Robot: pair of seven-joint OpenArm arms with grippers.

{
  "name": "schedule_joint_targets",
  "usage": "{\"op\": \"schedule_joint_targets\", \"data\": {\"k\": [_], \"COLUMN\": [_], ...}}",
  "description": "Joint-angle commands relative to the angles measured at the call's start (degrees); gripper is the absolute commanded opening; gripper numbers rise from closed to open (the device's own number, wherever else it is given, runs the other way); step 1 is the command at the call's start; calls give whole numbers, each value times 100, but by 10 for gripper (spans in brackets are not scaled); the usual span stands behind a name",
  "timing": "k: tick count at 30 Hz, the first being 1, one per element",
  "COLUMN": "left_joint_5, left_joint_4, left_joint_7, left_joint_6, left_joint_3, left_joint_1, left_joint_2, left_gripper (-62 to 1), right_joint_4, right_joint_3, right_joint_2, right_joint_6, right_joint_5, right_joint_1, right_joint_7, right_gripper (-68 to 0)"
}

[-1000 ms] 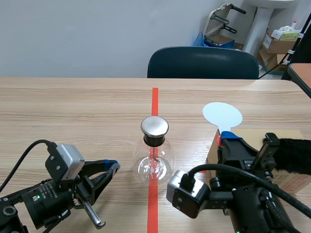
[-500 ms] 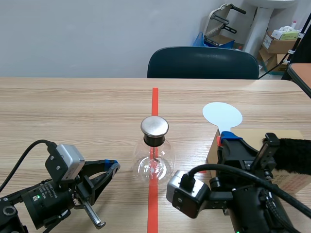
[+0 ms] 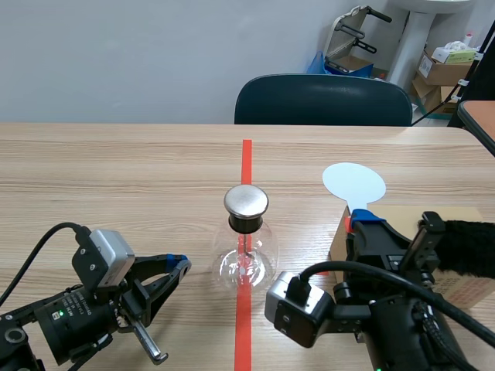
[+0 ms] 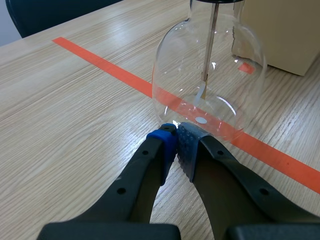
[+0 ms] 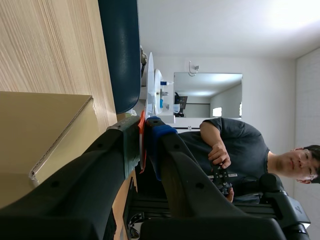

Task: Do the electroscope experiment

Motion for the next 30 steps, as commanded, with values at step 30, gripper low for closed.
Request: {"op": "schedule_joint_targets", "data": {"k": [30], "left_joint_5": [-15], "left_joint_4": [131], "left_joint_7": [-208], "left_joint_6": [7], "left_joint_3": [-7], "left_joint_1": [11], "left_joint_2": [28], "left_gripper": [-565], "right_joint_4": [127], "right_joint_3": [7], "right_joint_2": [48], "right_joint_6": [-81], "right_joint_5": [-4], "right_joint_1": [66], "right_joint_7": [-22], "right_gripper": [-658]}}
